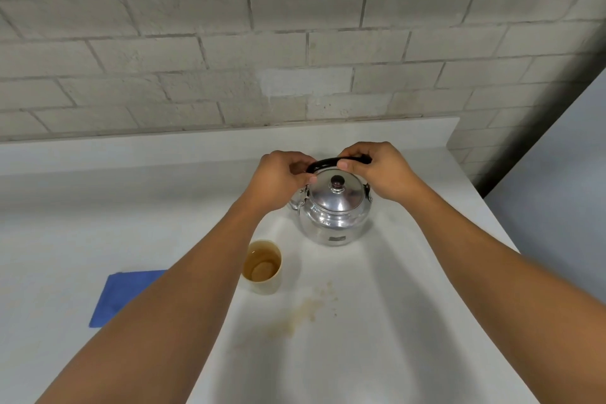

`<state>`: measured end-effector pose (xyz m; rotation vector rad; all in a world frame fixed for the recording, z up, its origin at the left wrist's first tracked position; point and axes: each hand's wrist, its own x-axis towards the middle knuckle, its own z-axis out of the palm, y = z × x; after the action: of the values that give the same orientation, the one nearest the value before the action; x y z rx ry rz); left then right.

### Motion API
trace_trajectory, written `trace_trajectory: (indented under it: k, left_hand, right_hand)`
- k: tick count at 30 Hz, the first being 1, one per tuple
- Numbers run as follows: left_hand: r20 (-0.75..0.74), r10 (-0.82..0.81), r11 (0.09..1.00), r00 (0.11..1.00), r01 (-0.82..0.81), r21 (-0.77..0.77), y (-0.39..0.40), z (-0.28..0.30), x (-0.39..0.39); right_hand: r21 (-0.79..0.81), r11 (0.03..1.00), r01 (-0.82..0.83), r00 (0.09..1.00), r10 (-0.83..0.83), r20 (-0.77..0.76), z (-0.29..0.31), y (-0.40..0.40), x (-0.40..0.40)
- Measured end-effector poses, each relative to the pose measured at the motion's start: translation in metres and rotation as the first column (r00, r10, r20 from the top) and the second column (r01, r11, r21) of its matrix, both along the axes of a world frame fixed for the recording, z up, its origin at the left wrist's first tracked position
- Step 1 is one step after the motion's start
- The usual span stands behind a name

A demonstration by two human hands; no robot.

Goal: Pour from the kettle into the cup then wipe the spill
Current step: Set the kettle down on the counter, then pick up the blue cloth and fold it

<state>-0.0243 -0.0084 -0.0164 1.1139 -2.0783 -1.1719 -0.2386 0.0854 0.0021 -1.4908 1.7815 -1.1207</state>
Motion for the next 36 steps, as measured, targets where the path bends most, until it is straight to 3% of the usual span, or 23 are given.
trace_trajectory:
  k: [10, 20, 25, 31, 36]
  left_hand:
    - [0.105, -0.028, 1.000, 0.994, 0.028, 0.003, -0.007, -0.005, -0.009]
    - [0.088, -0.090, 0.996, 0.992, 0.092, -0.021, 0.000, -0.001, 0.010]
    - [0.090, -0.111, 0.992, 0.990, 0.115, -0.044, 0.008, 0.013, 0.062]
    - [0.154, -0.056, 0.988, 0.986, 0.078, -0.137, 0.014, 0.016, 0.156]
    - [0.289, -0.004, 0.992, 0.957, 0.040, -0.120, 0.015, -0.002, 0.241]
  right_hand:
    - [0.062, 0.998, -0.015, 0.999, 0.018, -0.045, -0.008, -0.009, -0.007]
    - [0.112, 0.994, 0.011, 0.988, 0.007, -0.157, 0.010, -0.014, -0.001]
    - [0.067, 0.997, -0.044, 0.965, 0.060, -0.255, 0.034, -0.012, 0.038]
    - [0.060, 0.991, -0.123, 0.978, 0.131, -0.160, 0.043, 0.015, 0.109]
    - [0.078, 0.977, -0.196, 0.974, 0.203, -0.095, 0.035, 0.018, 0.192]
